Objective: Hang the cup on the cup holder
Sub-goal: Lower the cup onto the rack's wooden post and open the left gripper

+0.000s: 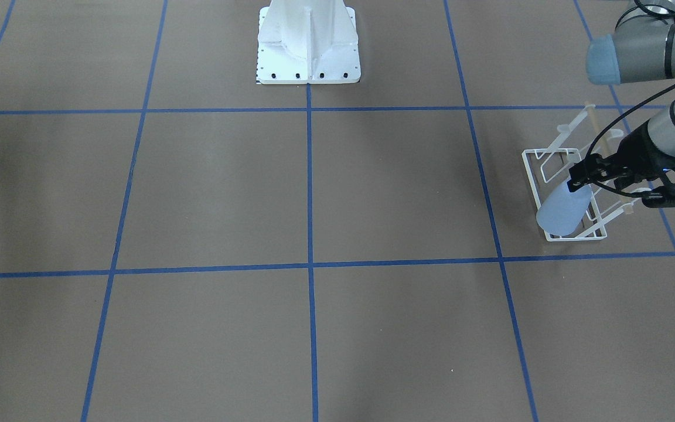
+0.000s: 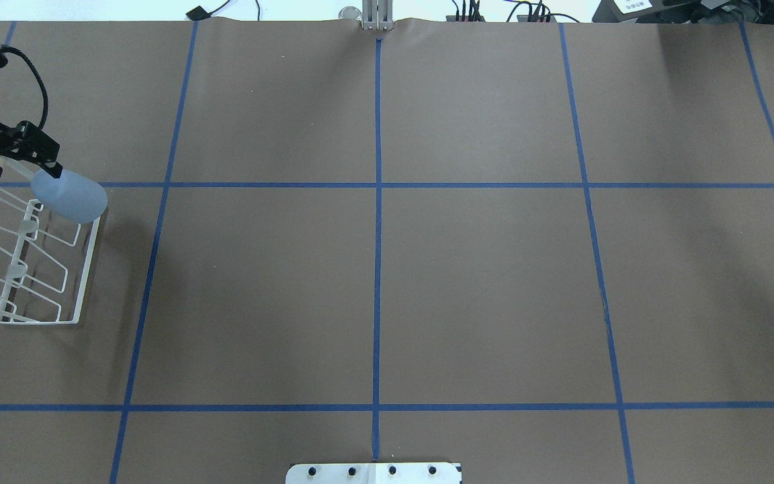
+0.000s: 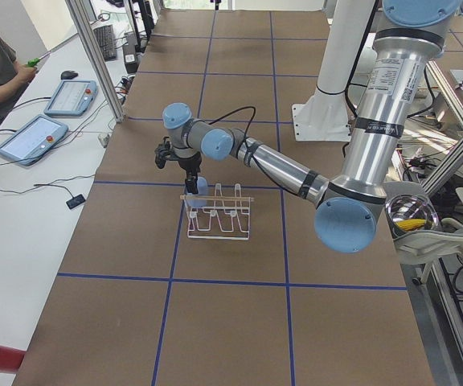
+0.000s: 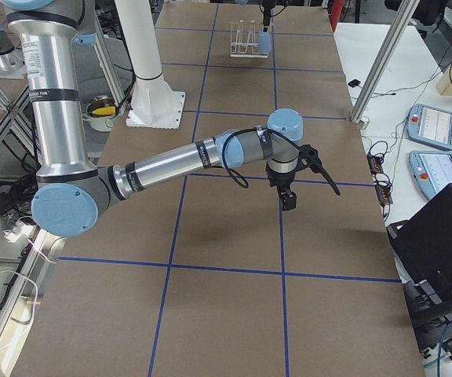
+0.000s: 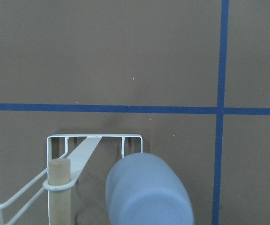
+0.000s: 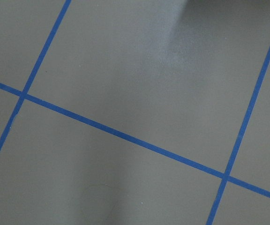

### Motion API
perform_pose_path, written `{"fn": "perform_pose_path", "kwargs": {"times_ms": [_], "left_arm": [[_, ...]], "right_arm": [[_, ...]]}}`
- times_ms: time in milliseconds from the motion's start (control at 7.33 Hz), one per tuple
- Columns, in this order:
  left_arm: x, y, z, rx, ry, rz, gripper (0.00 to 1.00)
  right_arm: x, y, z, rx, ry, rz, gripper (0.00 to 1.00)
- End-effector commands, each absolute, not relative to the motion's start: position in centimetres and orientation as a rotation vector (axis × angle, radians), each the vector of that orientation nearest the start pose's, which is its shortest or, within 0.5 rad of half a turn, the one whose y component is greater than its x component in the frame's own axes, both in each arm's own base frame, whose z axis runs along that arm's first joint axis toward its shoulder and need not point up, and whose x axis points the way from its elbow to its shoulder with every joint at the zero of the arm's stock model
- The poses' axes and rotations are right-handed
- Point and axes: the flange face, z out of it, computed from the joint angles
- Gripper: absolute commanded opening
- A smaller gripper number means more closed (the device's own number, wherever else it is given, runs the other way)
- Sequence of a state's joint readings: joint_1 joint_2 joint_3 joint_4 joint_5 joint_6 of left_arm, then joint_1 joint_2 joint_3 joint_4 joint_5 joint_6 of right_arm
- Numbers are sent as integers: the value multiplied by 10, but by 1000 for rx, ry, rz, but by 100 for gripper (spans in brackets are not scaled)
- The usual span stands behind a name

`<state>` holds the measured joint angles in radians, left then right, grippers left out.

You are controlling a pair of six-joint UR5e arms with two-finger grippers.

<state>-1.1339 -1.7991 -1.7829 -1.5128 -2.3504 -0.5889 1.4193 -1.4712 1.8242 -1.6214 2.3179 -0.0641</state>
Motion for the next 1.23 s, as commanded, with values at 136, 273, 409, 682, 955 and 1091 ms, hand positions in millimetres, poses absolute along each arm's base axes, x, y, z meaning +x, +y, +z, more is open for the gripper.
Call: {"fn": "perform_pose_path", "kwargs": {"times_ms": [136, 273, 409, 682, 955, 1091], "left_arm": [[170, -514, 420, -90, 955, 32, 99], [131, -517, 410, -7, 959, 22, 99], [84, -517, 417, 88, 941, 49, 99], [26, -520, 460, 218, 756, 150, 99], [-10, -526, 503, 217, 709, 173, 99], [-17, -527, 512, 218, 703, 191, 99]], "right_arm": [[-16, -532, 488, 258, -757, -319, 100], [-16, -533, 488, 259, -756, -320, 100], [-16, -533, 487, 262, -756, -321, 100], [-16, -533, 487, 262, -753, -321, 100], [-15, -534, 490, 258, -746, -318, 100], [-14, -535, 489, 263, -726, -317, 100]]}}
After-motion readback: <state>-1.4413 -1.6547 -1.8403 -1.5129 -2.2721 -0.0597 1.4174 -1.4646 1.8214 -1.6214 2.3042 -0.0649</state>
